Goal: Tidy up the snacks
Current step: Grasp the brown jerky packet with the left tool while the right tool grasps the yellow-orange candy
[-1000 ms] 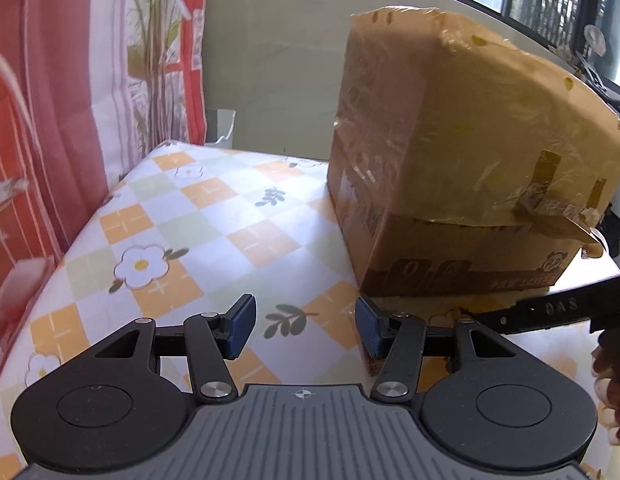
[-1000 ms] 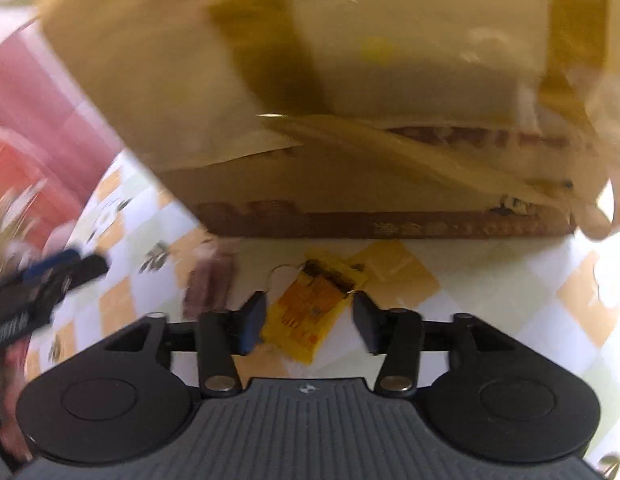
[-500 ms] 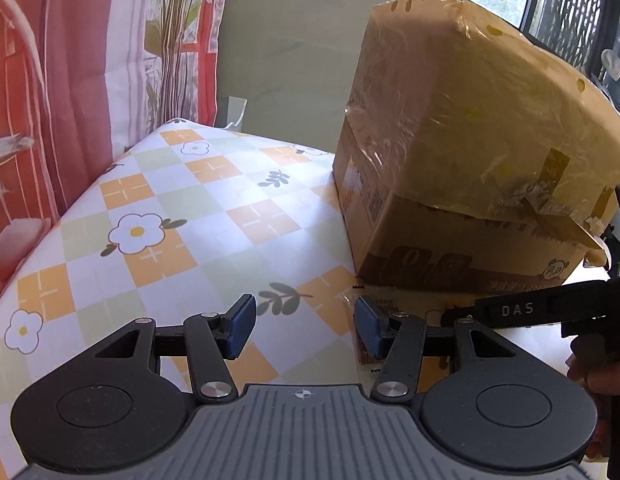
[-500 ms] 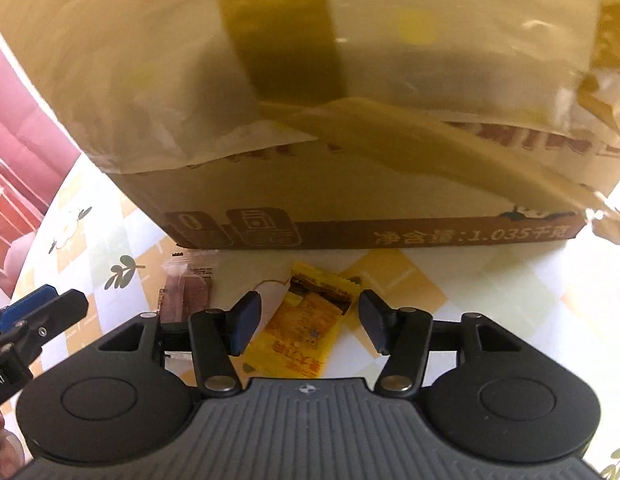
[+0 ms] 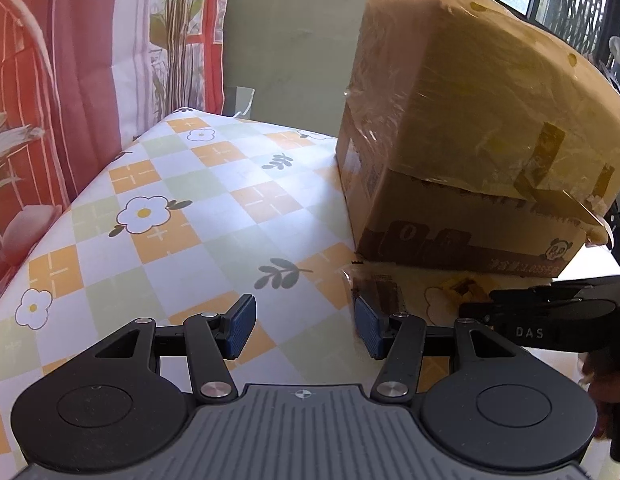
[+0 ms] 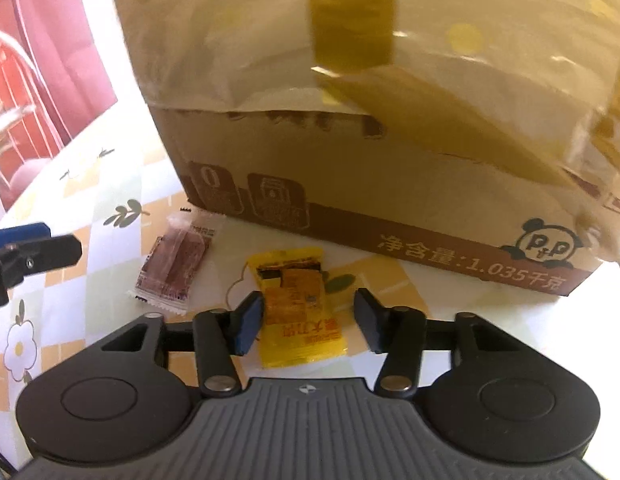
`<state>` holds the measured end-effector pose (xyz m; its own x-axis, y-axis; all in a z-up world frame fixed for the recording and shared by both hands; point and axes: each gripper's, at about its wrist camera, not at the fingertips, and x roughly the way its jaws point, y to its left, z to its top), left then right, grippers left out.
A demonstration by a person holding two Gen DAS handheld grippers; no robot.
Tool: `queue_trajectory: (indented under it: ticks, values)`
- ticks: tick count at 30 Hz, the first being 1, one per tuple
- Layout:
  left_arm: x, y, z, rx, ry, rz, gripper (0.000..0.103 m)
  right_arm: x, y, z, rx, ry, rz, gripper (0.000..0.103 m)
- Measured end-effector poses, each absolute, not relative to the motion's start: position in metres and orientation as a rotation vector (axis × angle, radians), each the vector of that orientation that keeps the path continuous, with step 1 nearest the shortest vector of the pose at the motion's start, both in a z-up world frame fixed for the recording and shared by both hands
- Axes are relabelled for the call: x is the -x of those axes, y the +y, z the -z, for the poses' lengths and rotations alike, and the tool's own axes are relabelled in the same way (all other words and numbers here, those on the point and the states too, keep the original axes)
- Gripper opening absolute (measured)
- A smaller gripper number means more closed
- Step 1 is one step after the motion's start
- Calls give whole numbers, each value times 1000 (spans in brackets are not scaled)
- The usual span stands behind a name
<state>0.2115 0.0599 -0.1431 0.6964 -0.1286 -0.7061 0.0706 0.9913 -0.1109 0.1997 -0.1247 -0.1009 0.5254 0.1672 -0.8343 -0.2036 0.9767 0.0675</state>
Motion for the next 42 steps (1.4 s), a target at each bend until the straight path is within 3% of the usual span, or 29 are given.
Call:
queue_trajectory:
  ticks: [7,16,22,42]
  values:
    - [-207,49,144,68,798,143,57,-187,-173,94,-125,905,-290,34]
    - [-213,27,150,39,815,166,57,-143,-206,90,32,726,-345,34]
    - [-228,11,155,7,826,160,57,-130,-214,103,-8,666,-317,34]
    - [-259,-19,182,-83,851,111,62,-123,-231,114,-91,660,-292,34]
